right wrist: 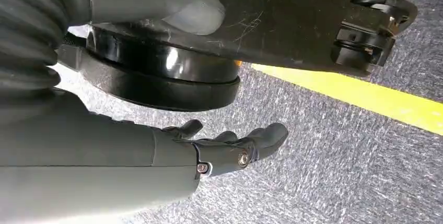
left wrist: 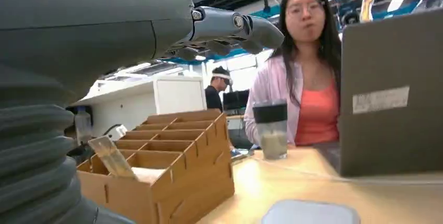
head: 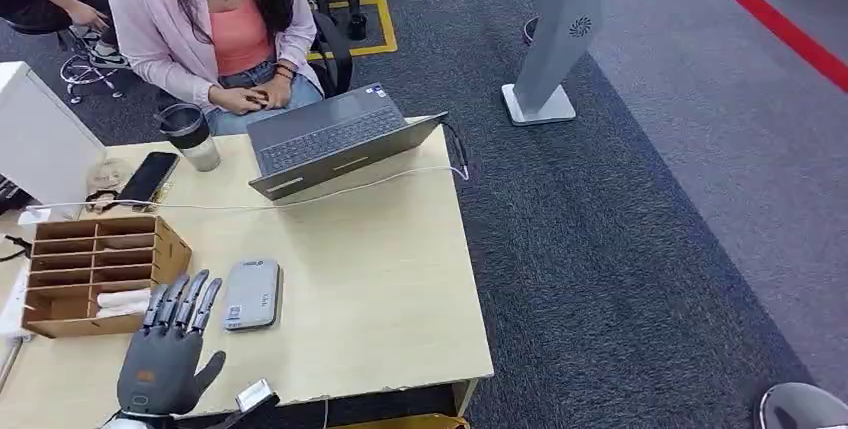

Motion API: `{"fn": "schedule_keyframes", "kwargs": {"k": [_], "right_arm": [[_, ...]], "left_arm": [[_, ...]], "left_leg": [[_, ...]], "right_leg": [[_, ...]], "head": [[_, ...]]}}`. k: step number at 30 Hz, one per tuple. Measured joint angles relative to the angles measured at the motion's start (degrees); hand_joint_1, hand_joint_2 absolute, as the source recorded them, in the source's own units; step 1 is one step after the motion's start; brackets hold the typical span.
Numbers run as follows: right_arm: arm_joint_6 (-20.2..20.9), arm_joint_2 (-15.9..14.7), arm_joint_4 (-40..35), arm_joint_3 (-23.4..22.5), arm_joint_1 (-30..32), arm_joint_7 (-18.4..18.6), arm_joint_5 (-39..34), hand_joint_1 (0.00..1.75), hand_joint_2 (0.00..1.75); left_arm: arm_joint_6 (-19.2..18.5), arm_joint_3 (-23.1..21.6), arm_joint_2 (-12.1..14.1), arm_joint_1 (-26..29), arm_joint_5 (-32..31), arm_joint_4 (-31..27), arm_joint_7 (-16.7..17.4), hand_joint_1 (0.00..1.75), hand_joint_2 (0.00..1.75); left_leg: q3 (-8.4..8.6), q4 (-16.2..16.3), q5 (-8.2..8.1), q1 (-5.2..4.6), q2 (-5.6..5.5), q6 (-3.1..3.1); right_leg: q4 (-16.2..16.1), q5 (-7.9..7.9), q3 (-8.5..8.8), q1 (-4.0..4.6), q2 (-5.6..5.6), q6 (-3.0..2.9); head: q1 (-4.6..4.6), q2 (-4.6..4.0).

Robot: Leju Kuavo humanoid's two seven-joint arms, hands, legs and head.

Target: Pass the card to the sensor for recognition and then transmit it.

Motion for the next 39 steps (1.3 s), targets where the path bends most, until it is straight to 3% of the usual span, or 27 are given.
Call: {"fn": "schedule_keyframes", "kwargs": {"k": [5,17,29,39], "right_arm": [[0.48,0.02,0.0,0.0,-0.01,0.07,0.31,0.0,1.75],[0.9,0.02,0.0,0.37,-0.03,0.09,1.03,0.0,1.75],[2.03,0.02,0.02,2.47,-0.34,0.15,2.21,0.0,1.75],[2.08,0.02,0.02,3.21,-0.41,0.15,2.23,0.0,1.75]], "left_arm": [[-1.46,0.87,0.57,-1.03,1.03,1.13,2.1,0.0,1.75],[-2.12,5.55,1.03,-4.16,3.04,5.29,2.71,0.0,1.75],[0.11,14.68,1.75,-10.02,9.09,12.43,0.35,0.0,1.75],[0.13,17.33,2.14,-10.53,9.46,14.47,-0.44,0.0,1.75]], "left_leg": [[0.0,0.0,0.0,-0.01,-0.02,0.0],[0.0,0.0,0.01,0.0,-0.02,-0.01],[0.01,0.0,0.04,0.03,-0.02,-0.05],[0.0,0.0,0.04,0.02,-0.02,-0.05]], "right_leg": [[0.0,0.0,0.01,0.0,-0.01,0.0],[0.0,0.01,0.01,0.0,0.0,0.01],[0.02,0.02,0.02,0.01,0.02,-0.01],[0.01,0.02,0.01,0.01,0.02,-0.01]], "head": [[0.02,0.0],[0.02,0.0],[0.0,0.0],[0.0,0.0]]}}
